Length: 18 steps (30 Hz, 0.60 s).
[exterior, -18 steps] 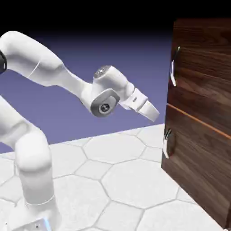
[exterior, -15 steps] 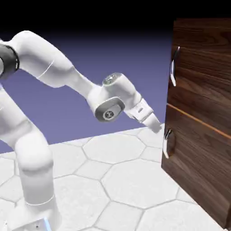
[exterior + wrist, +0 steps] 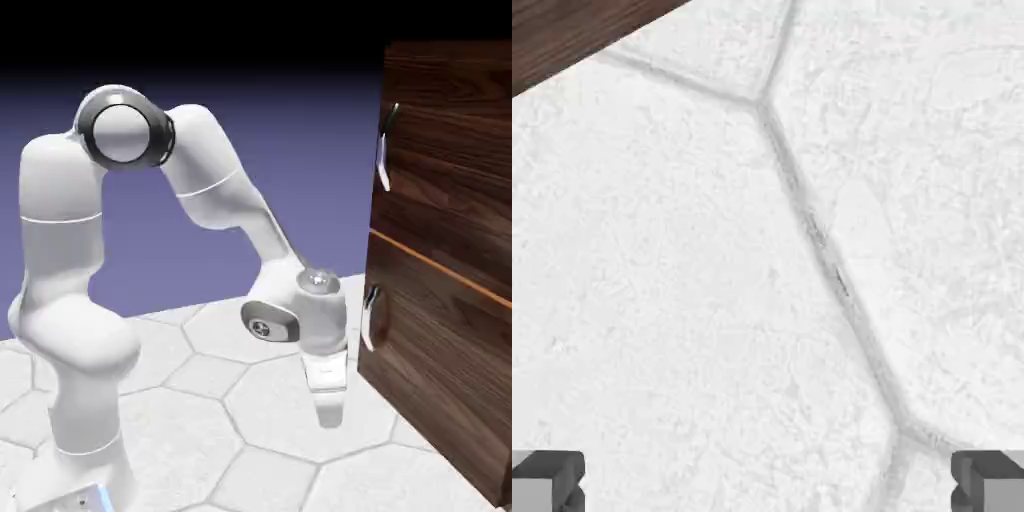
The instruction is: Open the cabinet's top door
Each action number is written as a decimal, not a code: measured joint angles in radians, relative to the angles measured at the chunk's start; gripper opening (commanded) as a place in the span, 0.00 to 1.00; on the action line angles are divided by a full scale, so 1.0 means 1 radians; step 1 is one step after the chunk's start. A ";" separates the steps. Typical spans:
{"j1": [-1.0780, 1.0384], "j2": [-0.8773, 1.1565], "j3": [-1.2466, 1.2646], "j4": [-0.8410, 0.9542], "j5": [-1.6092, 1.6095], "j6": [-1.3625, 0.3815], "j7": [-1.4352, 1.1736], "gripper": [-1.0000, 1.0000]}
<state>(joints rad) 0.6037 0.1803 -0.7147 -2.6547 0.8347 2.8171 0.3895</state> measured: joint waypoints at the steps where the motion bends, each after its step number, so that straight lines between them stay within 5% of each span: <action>1: 0.029 0.036 -0.035 0.008 0.040 -0.011 -0.017 0.50; 18: 0.515 0.652 -0.622 0.135 0.726 -0.191 -0.306 0.50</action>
<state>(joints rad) 1.1183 0.8327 -1.3362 -2.5197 1.5606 2.6258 0.0838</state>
